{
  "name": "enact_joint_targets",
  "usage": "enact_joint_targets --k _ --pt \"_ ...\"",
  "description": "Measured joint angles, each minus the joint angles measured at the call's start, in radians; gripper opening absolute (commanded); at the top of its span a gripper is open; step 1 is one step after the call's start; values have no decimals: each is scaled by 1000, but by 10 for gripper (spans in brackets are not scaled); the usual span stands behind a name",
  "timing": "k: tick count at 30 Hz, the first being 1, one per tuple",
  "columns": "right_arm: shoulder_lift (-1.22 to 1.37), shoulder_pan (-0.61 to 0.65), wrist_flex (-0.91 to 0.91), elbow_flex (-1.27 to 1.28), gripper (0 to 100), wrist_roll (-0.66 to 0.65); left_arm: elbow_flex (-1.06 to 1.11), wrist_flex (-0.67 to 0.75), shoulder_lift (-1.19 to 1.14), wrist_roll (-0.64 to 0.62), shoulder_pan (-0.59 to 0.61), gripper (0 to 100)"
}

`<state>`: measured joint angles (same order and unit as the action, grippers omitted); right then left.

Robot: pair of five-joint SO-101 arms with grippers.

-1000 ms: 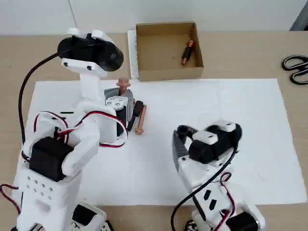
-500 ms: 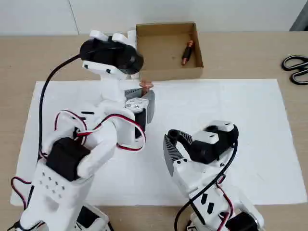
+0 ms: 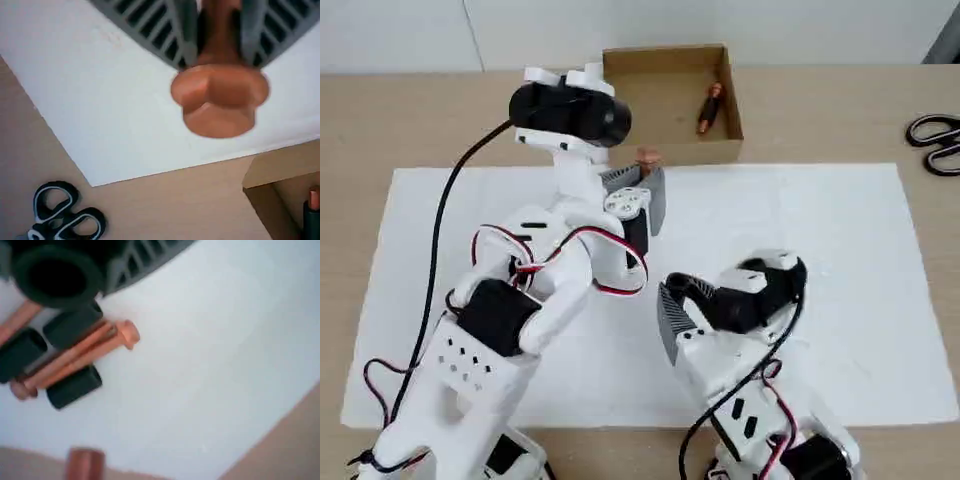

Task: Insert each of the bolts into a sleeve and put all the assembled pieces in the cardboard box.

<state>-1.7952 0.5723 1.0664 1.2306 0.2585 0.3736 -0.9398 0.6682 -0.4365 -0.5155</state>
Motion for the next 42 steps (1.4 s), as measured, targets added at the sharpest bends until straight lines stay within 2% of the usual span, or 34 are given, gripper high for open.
enact_joint_targets --k 6,10,16,21,24,33,42 --pt "2 -2 -64 84 4 0 2 3 89 44 -54 6" --pt "2 -2 -133 140 4 0 5 -48 204 133 -54 6" --pt "3 -2 -175 183 4 0 103 -52 252 150 -38 6" --pt "3 -2 -175 183 4 0 201 95 252 187 64 6" --pt "3 -2 -175 183 4 0 265 184 253 212 71 6" --pt "3 2 -184 183 4 -3 321 210 252 180 -6 6" --pt "3 68 -186 183 4 -155 321 210 252 176 -12 6"
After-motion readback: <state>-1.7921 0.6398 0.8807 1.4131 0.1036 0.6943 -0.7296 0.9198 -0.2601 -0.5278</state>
